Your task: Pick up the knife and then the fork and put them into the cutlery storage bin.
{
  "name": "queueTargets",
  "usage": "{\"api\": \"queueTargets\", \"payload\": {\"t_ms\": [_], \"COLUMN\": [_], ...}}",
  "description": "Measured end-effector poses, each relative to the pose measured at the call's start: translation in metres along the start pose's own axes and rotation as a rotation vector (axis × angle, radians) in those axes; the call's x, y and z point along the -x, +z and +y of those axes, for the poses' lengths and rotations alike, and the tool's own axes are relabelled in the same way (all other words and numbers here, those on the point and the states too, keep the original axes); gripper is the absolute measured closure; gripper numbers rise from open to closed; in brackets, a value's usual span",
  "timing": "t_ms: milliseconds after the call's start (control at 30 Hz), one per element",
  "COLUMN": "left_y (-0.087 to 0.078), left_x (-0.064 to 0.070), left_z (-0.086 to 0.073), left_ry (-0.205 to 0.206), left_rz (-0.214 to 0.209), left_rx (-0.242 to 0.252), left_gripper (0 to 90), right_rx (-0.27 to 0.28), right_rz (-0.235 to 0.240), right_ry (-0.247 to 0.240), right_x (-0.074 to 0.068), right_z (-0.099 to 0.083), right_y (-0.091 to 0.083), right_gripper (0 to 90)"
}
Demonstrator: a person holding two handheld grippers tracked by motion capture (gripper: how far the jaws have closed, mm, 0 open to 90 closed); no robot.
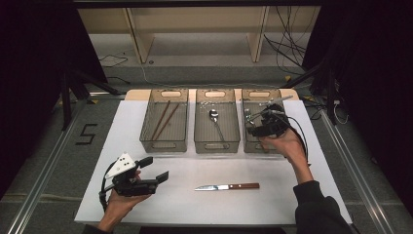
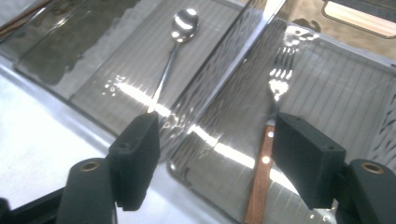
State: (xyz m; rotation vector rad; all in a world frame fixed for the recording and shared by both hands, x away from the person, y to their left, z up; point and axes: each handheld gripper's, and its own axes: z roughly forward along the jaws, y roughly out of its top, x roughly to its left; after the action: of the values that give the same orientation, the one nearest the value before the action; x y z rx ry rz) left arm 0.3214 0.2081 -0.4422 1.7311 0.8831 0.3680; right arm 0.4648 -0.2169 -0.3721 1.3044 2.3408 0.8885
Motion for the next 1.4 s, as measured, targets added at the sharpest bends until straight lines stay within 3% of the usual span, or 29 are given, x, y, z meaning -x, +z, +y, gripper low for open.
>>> {"api": "queueTargets", "payload": {"t_ms": [500, 833, 1300, 1400], "left_y": [0.000, 0.000, 0.000, 0.000], "left_x": [0.000, 0.000, 0.000, 0.000], "left_z": [0.000, 0.000, 0.000, 0.000], "left_ry": [0.000, 0.002, 0.003, 0.005], "left_rz": [-0.001, 0.000, 0.001, 0.001], "left_rx": [0.000, 0.000, 0.001, 0.001], "left_gripper": [15.8, 15.8, 15.8, 15.8], "right_rx": [0.025, -0.022, -0.087, -0.123], "right_rz": [0.119, 0.185, 0.232, 0.240], "right_ry": [-0.138, -0.215, -0.294, -0.316], "right_x": [-0.043, -0.069, -0.087, -0.091], "right_z": [-0.012, -0.025, -0.043, -0.048], "right_y": [-0.022, -0.019, -0.010, -0.007], "right_gripper": [27.5, 27.1, 27.1, 26.9]}}
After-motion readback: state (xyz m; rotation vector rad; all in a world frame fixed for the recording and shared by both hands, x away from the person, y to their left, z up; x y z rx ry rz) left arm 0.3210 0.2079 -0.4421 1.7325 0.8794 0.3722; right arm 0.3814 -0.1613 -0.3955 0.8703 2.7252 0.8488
